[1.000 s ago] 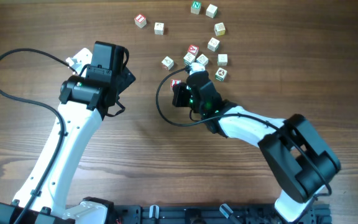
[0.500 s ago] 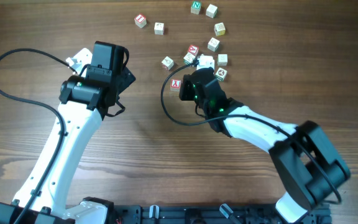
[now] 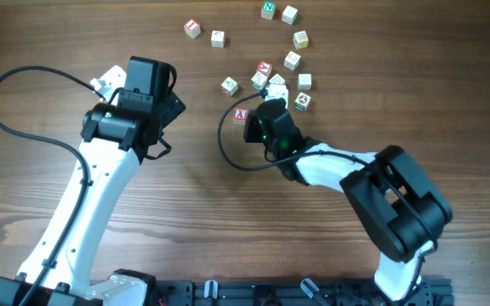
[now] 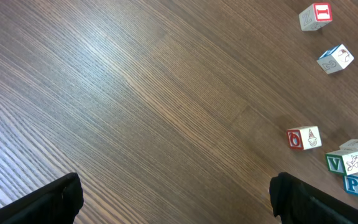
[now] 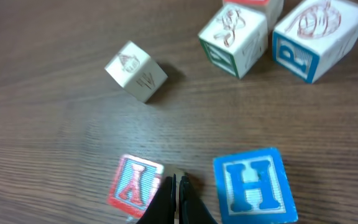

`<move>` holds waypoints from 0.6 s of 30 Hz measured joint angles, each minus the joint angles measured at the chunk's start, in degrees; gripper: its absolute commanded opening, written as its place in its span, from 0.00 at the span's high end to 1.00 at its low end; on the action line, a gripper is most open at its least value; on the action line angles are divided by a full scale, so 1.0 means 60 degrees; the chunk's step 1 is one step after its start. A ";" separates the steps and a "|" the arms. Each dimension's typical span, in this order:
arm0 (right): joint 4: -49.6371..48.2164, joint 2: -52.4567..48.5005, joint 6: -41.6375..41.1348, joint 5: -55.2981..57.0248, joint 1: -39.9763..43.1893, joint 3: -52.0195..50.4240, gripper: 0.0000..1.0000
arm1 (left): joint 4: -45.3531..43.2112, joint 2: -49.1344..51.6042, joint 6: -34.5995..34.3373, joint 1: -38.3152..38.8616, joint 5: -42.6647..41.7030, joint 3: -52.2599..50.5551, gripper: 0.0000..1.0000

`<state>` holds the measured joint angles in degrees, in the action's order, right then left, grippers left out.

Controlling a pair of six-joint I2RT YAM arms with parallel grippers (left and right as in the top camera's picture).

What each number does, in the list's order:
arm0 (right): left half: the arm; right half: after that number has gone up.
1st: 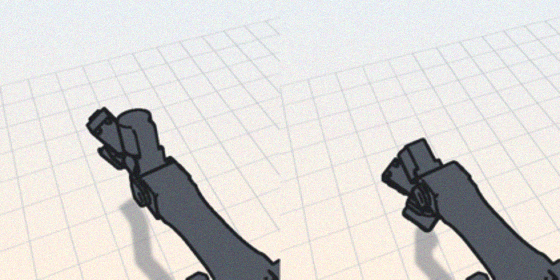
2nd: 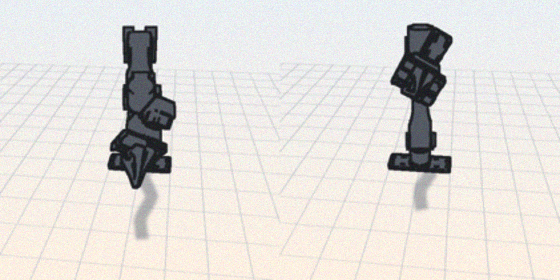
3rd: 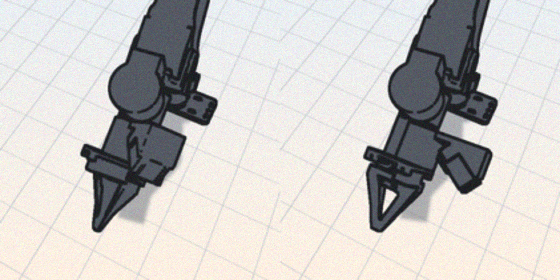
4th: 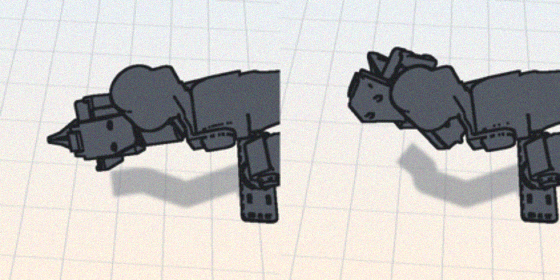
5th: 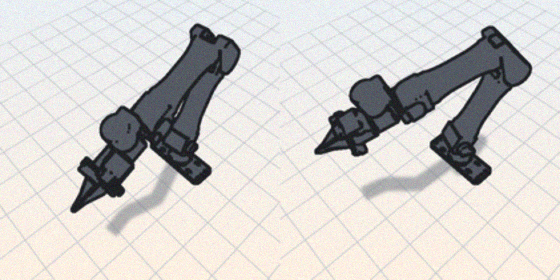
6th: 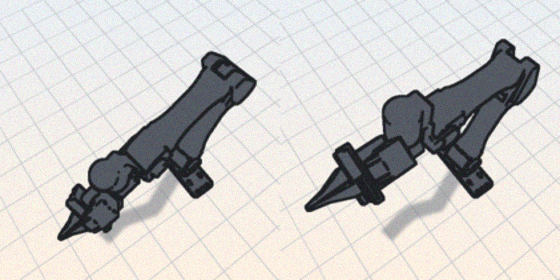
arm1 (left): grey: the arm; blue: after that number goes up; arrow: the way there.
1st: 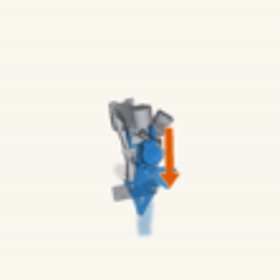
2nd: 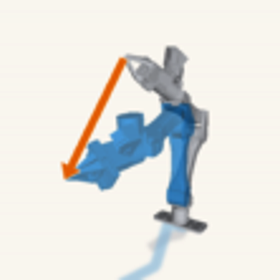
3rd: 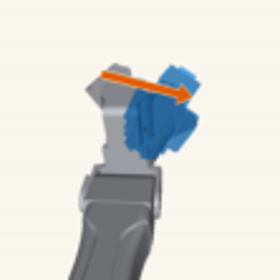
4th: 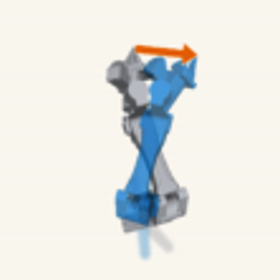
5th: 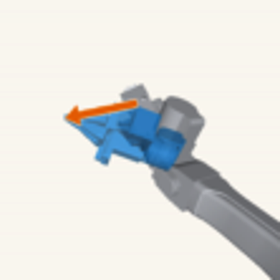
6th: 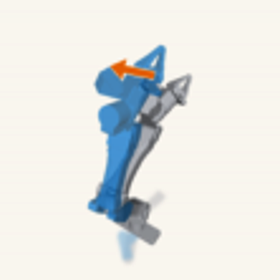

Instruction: Form a circle

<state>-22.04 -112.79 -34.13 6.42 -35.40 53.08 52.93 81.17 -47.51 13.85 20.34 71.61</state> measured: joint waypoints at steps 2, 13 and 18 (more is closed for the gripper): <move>-0.0007 -0.0106 0.0000 -0.0066 0.0000 0.0000 0.95 | 0.0000 0.0000 0.0000 0.0000 0.0000 0.0000 0.00; -0.0280 -0.0117 0.0251 -0.0142 0.0000 0.0055 0.95 | -0.0004 0.0000 0.0000 0.0000 -0.0004 0.0000 0.00; -0.0415 -0.0117 0.0470 -0.0313 0.0000 0.0055 0.95 | 0.0000 0.0000 0.0000 0.0000 -0.0004 0.0000 0.00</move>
<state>-24.53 -113.49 -31.31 4.54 -35.40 53.41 52.93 81.17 -47.51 13.85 20.32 71.61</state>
